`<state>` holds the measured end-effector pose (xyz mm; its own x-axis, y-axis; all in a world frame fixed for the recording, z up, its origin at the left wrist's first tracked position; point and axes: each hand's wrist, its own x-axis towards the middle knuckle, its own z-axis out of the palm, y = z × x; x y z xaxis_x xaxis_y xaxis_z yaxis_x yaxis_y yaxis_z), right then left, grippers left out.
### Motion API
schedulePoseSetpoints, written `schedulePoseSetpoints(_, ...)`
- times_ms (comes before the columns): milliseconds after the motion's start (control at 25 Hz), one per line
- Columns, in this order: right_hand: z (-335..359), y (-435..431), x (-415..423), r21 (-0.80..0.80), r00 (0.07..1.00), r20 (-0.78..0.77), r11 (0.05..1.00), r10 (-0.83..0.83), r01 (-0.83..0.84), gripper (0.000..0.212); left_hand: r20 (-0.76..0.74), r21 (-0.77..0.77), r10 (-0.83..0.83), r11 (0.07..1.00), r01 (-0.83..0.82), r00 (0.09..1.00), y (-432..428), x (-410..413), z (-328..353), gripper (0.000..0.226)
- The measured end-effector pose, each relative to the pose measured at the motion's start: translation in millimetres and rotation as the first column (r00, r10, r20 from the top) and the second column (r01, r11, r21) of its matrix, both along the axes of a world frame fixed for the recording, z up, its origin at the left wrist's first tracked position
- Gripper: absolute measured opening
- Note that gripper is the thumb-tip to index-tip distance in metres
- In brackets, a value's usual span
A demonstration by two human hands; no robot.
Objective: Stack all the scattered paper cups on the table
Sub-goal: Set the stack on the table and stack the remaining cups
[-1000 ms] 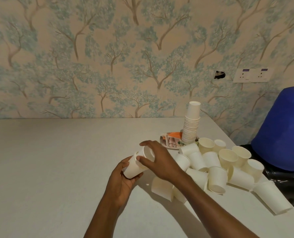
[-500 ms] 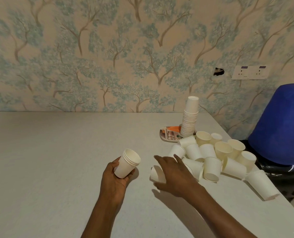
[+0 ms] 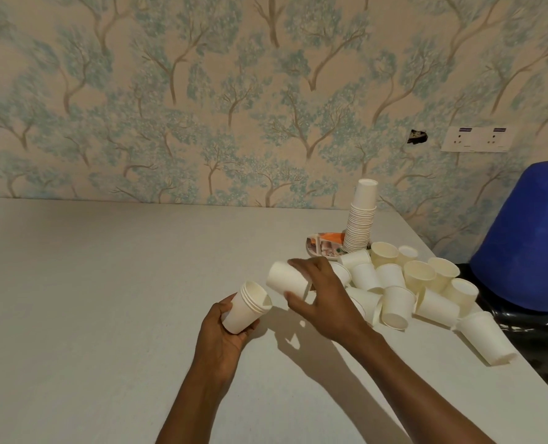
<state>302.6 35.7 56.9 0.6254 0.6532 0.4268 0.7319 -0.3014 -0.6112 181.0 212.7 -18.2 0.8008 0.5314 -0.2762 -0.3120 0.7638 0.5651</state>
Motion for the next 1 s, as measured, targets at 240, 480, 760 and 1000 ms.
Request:
schedulePoseSetpoints(240, 1, 9, -20, -0.062, 0.996, -0.047, 0.995, 0.070, -0.073, 0.052, 0.015, 0.015, -0.034, 0.999, 0.034, 0.999, -19, -5, 5, 0.045)
schedulePoseSetpoints(480, -32, 26, -42, -0.057, 0.953, -0.237, 0.976, 0.190, -0.209, 0.054, 0.017, 0.005, -0.012, 1.000, 0.012, 1.000, -41, 5, 10, 0.042)
schedulePoseSetpoints(760, -12, 22, 72, -0.493, 0.862, 0.219, 0.710, -0.457, 0.502, 0.074, 0.008, -0.074, 0.032, 0.997, -0.031, 0.999, -26, 5, 9, 0.041)
schedulePoseSetpoints(1000, -25, 34, 89, -0.647, 0.860, 0.309, 0.573, -0.406, 0.503, 0.065, -0.007, -0.063, 0.046, 0.997, -0.046, 0.999, -18, 5, 7, 0.058)
